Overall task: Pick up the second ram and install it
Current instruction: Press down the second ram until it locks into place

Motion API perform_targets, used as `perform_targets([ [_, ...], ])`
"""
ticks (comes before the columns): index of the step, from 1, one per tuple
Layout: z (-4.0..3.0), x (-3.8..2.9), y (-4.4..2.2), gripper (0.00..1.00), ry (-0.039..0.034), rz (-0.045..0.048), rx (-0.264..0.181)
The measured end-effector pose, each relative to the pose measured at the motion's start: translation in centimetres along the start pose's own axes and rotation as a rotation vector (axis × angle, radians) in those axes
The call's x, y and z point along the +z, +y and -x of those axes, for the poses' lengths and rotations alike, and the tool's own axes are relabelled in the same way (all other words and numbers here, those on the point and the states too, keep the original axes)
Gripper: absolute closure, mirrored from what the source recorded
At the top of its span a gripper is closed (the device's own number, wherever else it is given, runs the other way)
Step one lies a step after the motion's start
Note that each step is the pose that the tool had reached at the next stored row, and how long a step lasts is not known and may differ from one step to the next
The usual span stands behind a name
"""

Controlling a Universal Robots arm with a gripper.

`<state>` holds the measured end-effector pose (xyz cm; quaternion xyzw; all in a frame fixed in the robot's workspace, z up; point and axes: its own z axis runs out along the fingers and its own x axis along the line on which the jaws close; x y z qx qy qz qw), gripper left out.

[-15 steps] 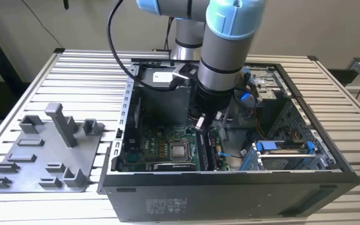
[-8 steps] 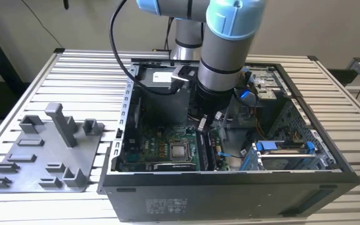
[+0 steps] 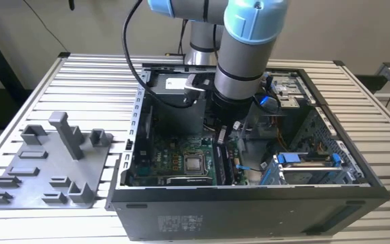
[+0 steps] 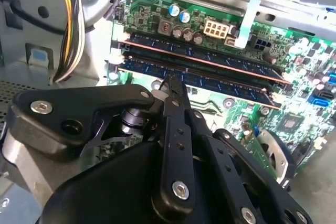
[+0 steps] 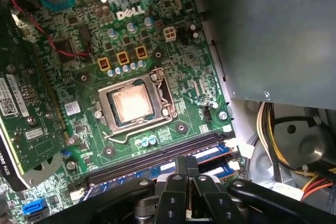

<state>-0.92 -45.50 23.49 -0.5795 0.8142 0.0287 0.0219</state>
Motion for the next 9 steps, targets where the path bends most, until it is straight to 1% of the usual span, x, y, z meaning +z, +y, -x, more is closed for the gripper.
perform_targets([
  [2, -0.05, -0.01, -0.02, 0.89, 0.0003, 0.0000, 0.000],
  [7, -0.88, -0.06, -0.31, 0.89, 0.0000, -0.0004, -0.007],
  [8, -0.96, -0.05, -0.33, 0.89, -0.0009, -0.0031, -0.015],
  [9, -0.97, -0.03, -0.33, 0.89, -0.0026, -0.0078, -0.029],
])
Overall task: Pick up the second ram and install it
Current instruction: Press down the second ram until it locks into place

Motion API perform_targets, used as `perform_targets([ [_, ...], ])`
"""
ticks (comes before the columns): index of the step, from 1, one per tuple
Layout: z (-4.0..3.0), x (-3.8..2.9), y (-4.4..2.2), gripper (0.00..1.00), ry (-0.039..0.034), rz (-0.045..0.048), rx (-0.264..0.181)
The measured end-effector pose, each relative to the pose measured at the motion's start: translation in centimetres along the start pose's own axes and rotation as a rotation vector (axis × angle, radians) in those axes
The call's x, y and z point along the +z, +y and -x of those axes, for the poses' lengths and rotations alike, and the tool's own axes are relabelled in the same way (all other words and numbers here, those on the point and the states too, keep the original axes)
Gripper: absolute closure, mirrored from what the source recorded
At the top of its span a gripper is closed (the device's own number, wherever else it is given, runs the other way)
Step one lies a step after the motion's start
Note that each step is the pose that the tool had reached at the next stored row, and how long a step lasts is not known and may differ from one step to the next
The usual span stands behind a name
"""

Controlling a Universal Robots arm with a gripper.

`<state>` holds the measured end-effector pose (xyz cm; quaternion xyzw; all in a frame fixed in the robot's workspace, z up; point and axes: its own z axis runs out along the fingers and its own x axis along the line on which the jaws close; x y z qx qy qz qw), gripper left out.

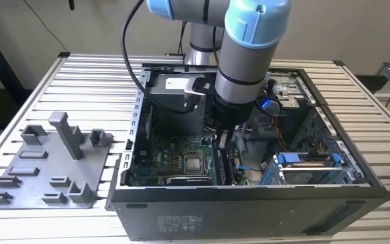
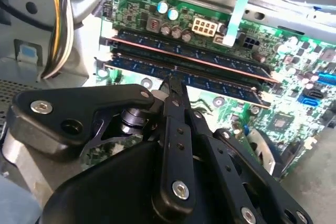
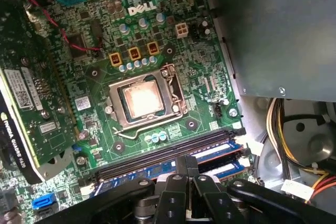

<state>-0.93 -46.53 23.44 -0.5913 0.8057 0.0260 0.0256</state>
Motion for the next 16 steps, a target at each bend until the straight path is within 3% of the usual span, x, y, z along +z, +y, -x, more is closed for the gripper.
perform_targets([
  [3, -0.02, 0.11, -0.02, 0.89, -0.0048, -0.0138, -0.045],
  [8, -0.06, 0.26, -0.02, 0.89, -0.0046, -0.0087, -0.125],
  [16, -0.90, 0.46, -0.28, 0.89, -0.0043, -0.0058, -0.131],
])
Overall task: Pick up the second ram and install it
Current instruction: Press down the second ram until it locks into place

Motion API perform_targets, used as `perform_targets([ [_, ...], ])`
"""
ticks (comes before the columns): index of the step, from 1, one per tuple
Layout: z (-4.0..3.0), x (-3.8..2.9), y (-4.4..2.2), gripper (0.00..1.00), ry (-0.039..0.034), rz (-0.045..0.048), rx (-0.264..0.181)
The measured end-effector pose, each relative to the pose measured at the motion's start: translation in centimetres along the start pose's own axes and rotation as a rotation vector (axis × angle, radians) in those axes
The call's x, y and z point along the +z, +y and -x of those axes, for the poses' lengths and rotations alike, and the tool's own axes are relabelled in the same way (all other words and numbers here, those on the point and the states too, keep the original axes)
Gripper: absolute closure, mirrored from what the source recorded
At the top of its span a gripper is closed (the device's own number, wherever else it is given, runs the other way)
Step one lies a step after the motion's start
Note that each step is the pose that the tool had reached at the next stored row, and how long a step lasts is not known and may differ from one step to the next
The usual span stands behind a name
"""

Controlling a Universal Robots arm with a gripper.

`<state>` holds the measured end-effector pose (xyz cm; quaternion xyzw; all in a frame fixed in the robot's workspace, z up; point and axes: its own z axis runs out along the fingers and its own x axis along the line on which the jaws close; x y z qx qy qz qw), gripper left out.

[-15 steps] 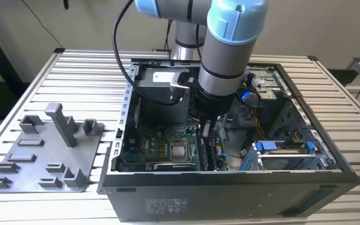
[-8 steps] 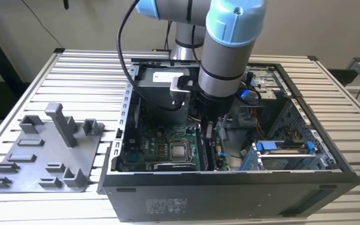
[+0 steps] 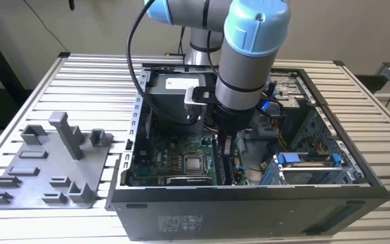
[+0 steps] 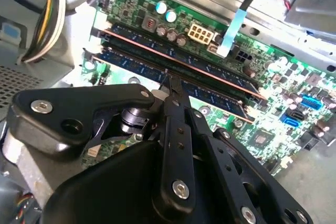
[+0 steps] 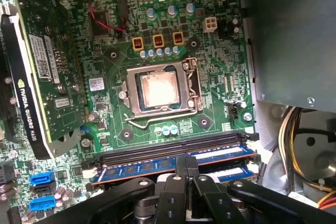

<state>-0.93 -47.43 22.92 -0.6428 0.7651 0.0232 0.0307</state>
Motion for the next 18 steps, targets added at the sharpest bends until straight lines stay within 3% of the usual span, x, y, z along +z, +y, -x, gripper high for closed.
perform_targets([
  [10, -0.15, 0.00, -0.02, 0.89, 0.0005, 0.0030, 0.000],
  [14, -0.31, -0.01, -0.04, 0.89, 0.0026, 0.0131, 0.001],
  [18, -0.42, -0.02, -0.06, 0.89, 0.0029, 0.0137, 0.001],
])
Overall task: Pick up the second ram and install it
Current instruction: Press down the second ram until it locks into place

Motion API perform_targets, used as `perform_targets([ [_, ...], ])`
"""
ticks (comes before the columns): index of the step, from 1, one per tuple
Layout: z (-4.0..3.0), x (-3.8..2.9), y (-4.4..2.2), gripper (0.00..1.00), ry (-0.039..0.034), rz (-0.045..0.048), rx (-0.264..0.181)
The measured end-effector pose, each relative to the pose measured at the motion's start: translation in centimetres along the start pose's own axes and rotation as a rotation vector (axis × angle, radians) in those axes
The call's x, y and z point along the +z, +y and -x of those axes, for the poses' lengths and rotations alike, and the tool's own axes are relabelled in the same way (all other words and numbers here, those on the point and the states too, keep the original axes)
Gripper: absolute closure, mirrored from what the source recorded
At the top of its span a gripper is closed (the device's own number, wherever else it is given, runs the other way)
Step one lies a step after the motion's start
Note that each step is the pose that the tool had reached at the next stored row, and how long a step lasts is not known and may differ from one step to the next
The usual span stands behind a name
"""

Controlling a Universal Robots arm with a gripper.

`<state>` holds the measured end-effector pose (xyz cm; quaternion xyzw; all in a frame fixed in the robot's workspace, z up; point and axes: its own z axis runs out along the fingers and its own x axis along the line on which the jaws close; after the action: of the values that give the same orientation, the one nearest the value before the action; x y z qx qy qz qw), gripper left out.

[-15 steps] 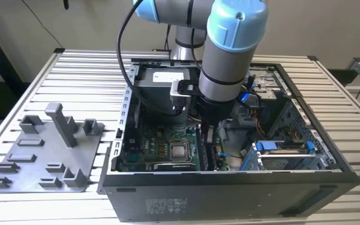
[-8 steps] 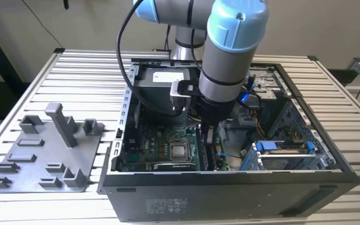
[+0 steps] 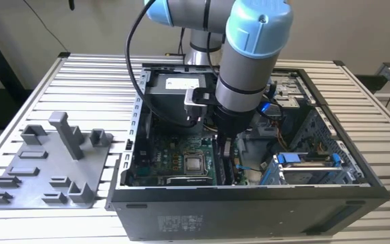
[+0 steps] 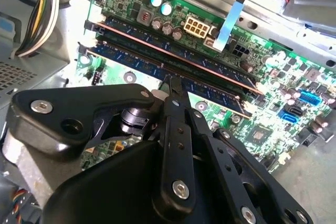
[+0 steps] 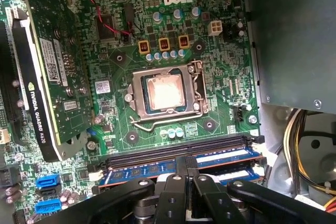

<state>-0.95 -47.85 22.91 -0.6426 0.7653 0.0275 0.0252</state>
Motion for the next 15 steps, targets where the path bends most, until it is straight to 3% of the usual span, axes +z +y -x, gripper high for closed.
perform_targets([
  [11, -0.08, 1.01, -0.01, 0.89, 0.0009, 0.0001, 0.000],
  [13, -0.01, 0.69, -0.01, 0.89, -0.0015, -0.0001, 0.000],
  [15, 0.03, -0.24, 0.00, 0.89, -0.0004, 0.0000, 0.000],
])
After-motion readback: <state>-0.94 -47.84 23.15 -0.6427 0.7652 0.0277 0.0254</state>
